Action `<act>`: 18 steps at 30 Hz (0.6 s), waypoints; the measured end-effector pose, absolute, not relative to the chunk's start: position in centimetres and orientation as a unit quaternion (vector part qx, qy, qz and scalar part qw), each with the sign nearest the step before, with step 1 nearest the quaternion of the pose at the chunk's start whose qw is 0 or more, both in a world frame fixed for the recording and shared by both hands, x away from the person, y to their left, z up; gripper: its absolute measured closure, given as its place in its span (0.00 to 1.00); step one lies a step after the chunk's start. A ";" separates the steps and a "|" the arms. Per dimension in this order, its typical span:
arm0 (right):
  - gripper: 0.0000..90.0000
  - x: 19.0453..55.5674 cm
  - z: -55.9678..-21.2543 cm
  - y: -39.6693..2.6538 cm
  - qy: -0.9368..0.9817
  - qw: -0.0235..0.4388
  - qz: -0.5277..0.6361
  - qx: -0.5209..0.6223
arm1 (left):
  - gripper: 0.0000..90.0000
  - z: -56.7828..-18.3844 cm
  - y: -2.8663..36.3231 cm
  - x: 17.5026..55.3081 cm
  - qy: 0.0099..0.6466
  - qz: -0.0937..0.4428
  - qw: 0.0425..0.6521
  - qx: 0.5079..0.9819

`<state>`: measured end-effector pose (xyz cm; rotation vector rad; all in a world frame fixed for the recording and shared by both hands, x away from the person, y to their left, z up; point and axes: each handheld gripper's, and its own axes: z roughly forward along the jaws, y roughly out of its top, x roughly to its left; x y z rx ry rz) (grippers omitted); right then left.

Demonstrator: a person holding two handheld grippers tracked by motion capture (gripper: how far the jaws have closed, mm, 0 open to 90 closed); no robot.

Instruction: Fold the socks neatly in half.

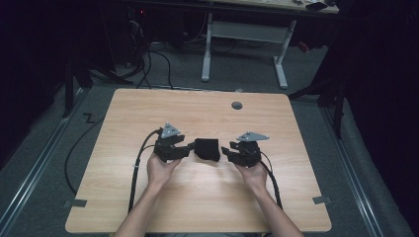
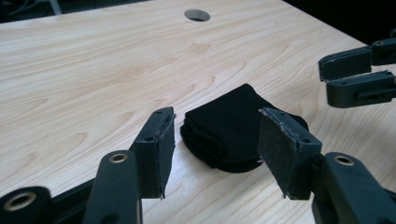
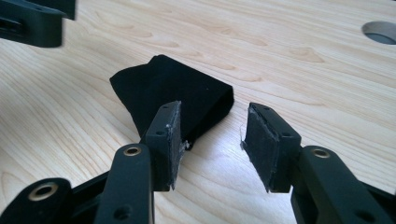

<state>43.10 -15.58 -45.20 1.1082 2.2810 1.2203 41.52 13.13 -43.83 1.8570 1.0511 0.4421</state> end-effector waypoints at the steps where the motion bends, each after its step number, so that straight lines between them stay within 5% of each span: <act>1: 0.62 43.0 -45.2 -15.9 0.798 0.164 0.430 0.390 | 0.51 -43.8 13.4 41.3 0.430 0.182 0.464 0.753; 18: 0.58 42.1 -46.3 -20.2 0.776 0.175 0.424 0.433 | 0.49 -45.6 17.3 39.3 0.458 0.190 0.456 0.740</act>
